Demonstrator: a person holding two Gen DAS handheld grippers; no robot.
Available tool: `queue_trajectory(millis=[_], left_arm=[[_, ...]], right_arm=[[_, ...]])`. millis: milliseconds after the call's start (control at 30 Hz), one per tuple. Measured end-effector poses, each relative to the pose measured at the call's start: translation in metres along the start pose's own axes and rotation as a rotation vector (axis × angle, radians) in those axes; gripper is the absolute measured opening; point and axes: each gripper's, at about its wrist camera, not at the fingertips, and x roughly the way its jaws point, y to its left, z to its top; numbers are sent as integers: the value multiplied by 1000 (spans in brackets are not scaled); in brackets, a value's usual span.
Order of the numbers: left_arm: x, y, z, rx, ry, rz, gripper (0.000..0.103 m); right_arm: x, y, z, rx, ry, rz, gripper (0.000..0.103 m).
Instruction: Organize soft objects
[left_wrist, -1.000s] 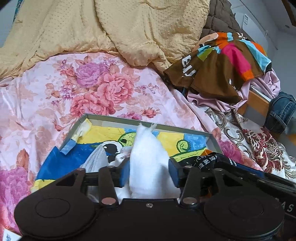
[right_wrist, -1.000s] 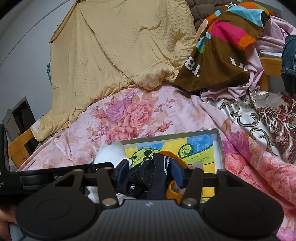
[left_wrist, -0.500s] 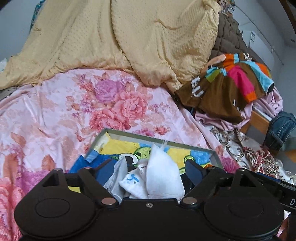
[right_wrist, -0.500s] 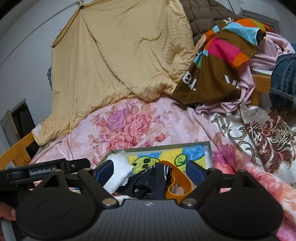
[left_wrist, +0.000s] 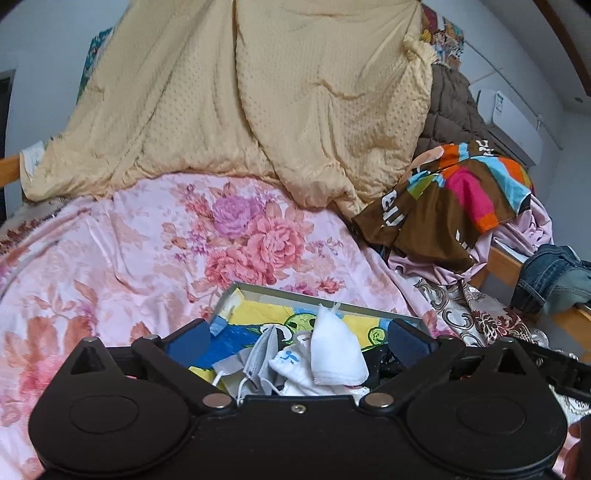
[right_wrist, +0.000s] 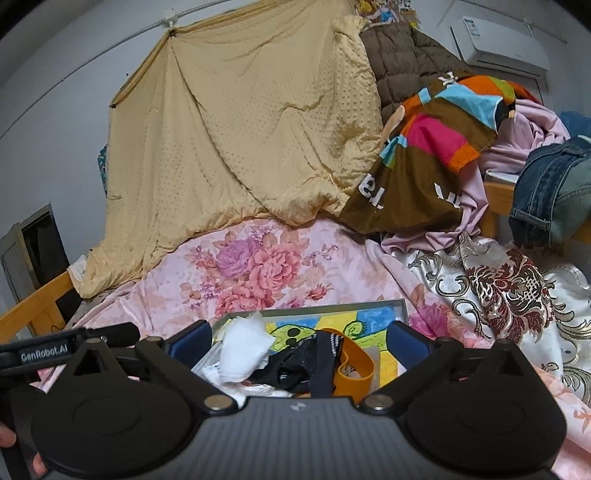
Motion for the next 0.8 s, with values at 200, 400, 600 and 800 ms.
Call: queue_trajectory(millis=[200, 400, 600, 800], left_arm=[[-33, 1, -12, 47, -25, 11, 102], [-60, 5, -25, 62, -50, 17, 102], [-80, 14, -33, 56, -58, 31, 102], [-93, 23, -38, 46, -66, 45, 102]], right_arm=[[-22, 17, -10, -51, -17, -5, 103], [-40, 27, -19, -53, -33, -10, 103], [-54, 33, -28, -55, -43, -28, 103], [-64, 37, -39, -54, -34, -40, 103]])
